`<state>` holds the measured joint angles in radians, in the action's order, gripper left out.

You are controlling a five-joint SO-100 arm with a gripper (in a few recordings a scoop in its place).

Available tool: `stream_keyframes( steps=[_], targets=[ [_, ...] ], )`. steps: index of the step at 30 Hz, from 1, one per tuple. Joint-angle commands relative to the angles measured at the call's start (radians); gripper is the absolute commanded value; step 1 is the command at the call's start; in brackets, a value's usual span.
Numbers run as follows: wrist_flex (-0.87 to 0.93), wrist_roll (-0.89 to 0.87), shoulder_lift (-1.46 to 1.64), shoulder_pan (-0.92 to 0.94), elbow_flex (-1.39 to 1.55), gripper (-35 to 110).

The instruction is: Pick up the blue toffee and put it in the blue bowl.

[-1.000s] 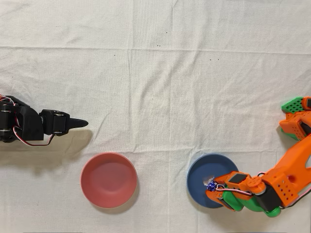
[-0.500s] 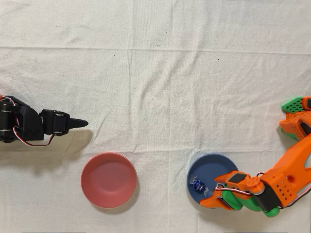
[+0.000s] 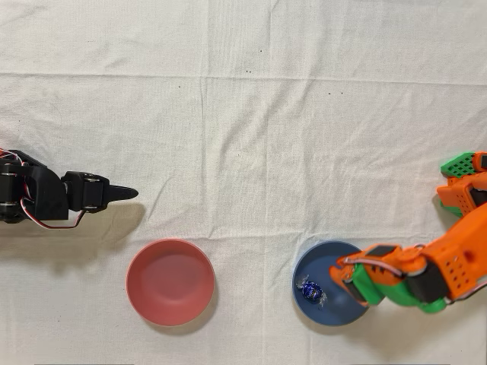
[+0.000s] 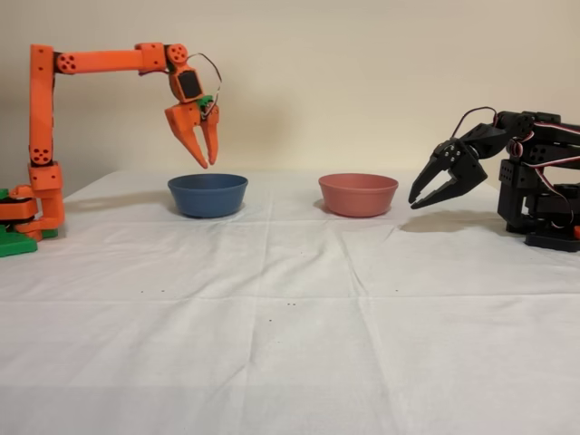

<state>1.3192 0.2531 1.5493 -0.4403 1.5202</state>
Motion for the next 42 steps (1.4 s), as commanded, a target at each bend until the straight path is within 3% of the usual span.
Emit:
stream_keyframes(
  steps=[1, 5, 13, 17, 32, 42],
  targets=[
    [-0.048, 0.011, 0.295, 0.097, 0.138, 0],
    [-0.071, 0.06, 0.468, 0.219, 0.255, 0],
    [-0.304, 0.169, 0.833, 0.433, 0.594, 0],
    [-0.393, 0.117, 0.979, 0.499, 0.749, 0],
    [-0.653, -0.011, 1.462, 0.497, 1.325, 0],
    [-0.655, -0.037, 1.651, 0.525, 1.523, 0]
  ],
)
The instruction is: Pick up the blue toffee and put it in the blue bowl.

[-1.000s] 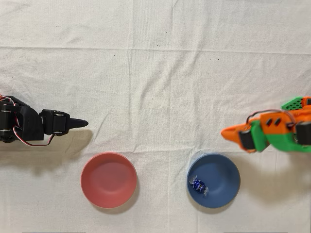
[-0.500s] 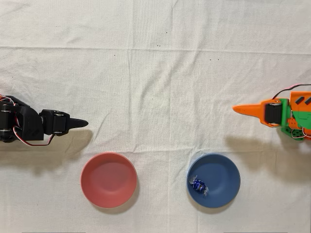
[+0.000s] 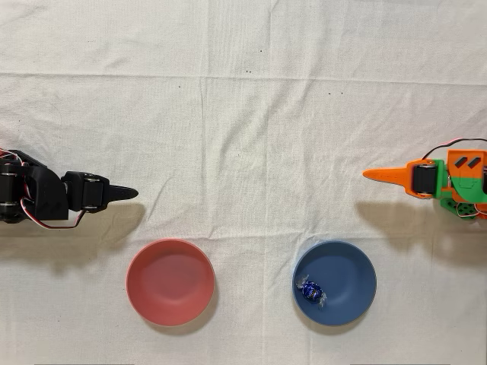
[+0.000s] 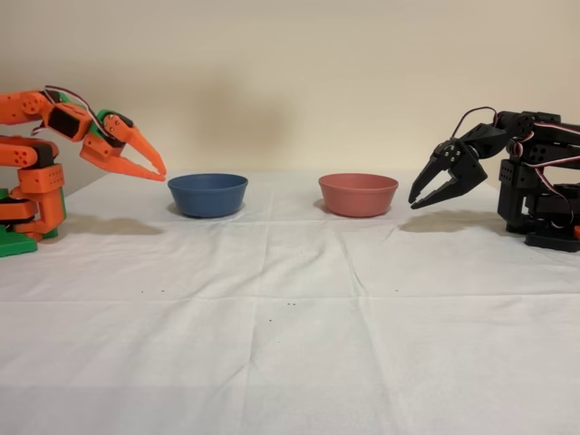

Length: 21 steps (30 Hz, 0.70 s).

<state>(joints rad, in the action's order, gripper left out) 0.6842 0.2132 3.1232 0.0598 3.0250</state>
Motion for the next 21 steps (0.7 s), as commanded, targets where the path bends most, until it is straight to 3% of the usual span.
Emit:
stream_keyframes(
  steps=[1, 11, 21],
  targets=[
    [-0.02, 0.003, 0.089, 0.029, 0.037, 0],
    [0.055, -0.049, 0.143, 0.005, 0.1, 0],
    [0.284, -0.098, 0.143, -0.008, 0.1, 0]
  ],
)
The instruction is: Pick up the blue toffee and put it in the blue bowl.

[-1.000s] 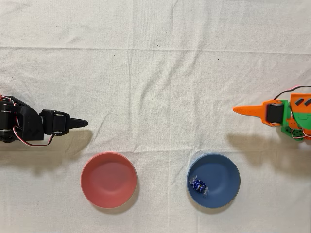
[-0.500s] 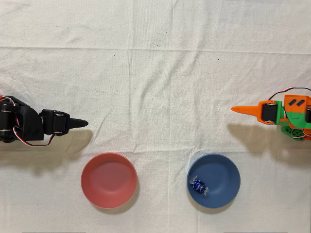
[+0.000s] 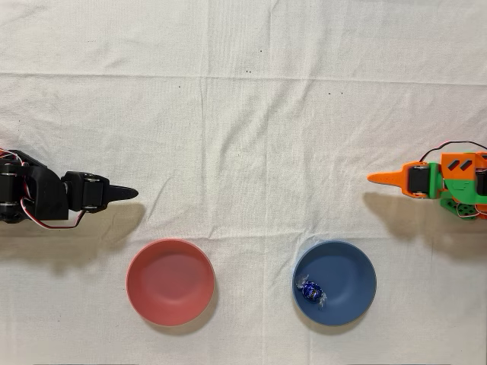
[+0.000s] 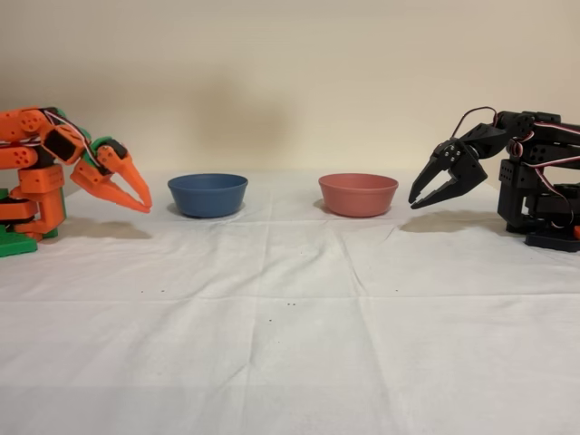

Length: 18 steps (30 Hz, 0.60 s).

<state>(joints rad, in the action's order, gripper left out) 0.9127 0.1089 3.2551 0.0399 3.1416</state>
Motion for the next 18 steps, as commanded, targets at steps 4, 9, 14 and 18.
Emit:
stream_keyframes(
  steps=[4, 9, 14, 18],
  targets=[
    [0.115, 0.014, 0.011, 0.014, -0.017, 0],
    [0.169, 0.025, 0.011, 0.015, -0.017, 0],
    [0.169, 0.025, 0.011, 0.015, -0.017, 1],
    [0.169, 0.025, 0.011, 0.015, -0.017, 1]
  ],
)
